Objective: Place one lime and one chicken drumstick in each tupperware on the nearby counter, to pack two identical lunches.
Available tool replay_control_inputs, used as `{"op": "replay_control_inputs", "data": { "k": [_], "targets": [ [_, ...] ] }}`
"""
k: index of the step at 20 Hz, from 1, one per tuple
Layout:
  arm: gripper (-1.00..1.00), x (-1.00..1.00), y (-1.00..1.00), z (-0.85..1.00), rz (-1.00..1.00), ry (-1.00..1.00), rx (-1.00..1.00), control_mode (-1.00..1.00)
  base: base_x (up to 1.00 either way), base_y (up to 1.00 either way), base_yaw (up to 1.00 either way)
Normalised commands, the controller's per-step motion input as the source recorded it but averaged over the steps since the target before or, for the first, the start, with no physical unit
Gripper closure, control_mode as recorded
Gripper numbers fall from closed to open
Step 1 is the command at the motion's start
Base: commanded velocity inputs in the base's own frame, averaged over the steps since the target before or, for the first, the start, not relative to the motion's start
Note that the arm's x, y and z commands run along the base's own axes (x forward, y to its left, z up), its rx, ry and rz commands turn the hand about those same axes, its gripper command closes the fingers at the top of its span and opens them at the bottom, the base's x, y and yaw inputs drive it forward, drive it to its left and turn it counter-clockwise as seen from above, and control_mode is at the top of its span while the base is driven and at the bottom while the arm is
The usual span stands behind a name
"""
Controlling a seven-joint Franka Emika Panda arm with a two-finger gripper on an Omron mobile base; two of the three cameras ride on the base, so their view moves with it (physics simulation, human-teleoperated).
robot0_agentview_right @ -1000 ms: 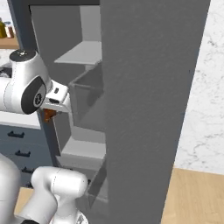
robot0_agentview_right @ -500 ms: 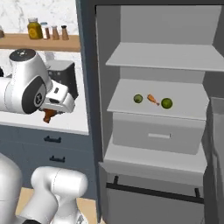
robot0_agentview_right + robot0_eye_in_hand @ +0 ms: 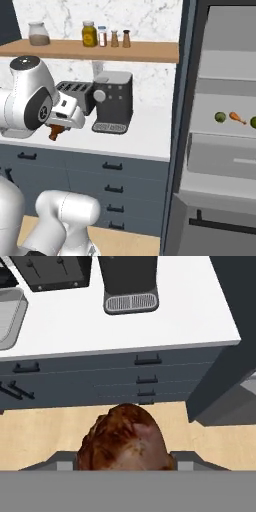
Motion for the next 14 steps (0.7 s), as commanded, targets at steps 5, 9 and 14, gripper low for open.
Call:
{"op": "replay_control_inputs", "data": {
  "k": [5, 9, 14],
  "targets": [
    [1.0, 0.0, 0.0, 0.0, 0.0, 0.0, 0.0, 1.0, 0.0, 1.0, -0.08],
    [1.0, 0.0, 0.0, 0.0, 0.0, 0.0, 0.0, 1.0, 0.0, 1.0, -0.06],
    [1.0, 0.0, 0.0, 0.0, 0.0, 0.0, 0.0, 1.0, 0.0, 1.0, -0.02]
  ]
}}
